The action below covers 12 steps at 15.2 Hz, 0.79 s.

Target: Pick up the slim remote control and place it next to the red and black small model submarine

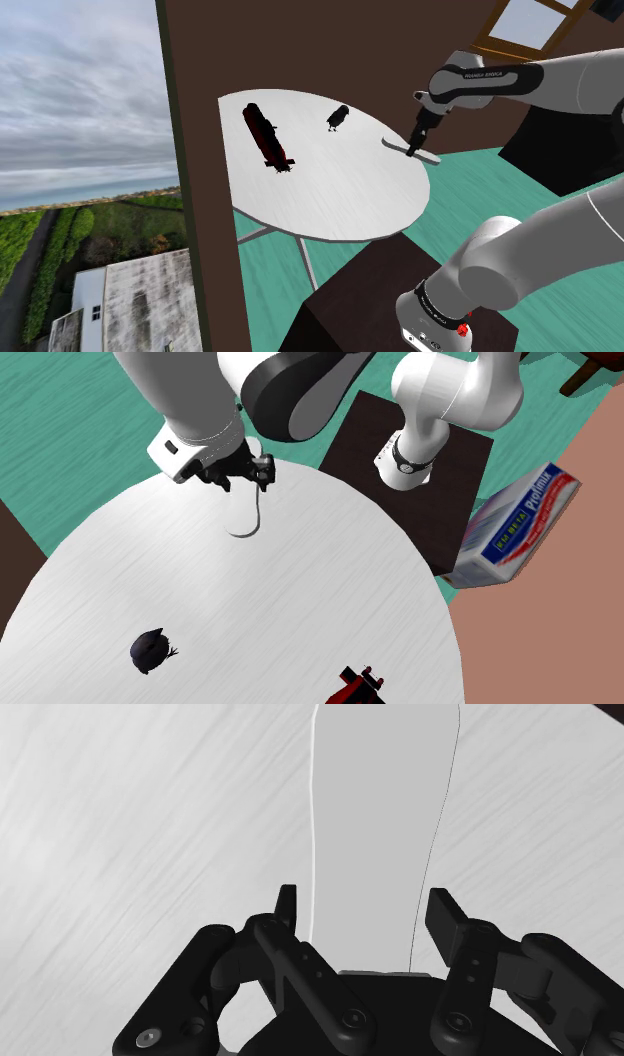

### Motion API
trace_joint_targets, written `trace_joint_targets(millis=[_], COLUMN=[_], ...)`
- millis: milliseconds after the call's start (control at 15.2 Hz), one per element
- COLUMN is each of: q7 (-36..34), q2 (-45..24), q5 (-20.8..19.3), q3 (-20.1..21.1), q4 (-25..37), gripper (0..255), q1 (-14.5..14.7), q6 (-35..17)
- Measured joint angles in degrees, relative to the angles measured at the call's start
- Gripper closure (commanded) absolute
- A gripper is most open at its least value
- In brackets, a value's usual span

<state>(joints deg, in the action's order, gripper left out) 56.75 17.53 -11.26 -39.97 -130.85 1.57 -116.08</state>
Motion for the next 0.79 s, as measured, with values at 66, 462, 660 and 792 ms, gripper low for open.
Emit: trace_joint_targets(millis=[66,462,660,792], q7=[-0.1,-1.6,-4.1,-5.5], q2=[0.5,0.5,-1.8,-4.2], q5=[-0.2,0.5,2.5,4.2], q3=[0.2,1.8,3.5,4.4], q4=[0.4,3.9,5.7,7.3], gripper=[255,255,255,255], q1=[-0.1,0.8,2.7,4.2], q6=[0.9,4.4,4.5,4.2])
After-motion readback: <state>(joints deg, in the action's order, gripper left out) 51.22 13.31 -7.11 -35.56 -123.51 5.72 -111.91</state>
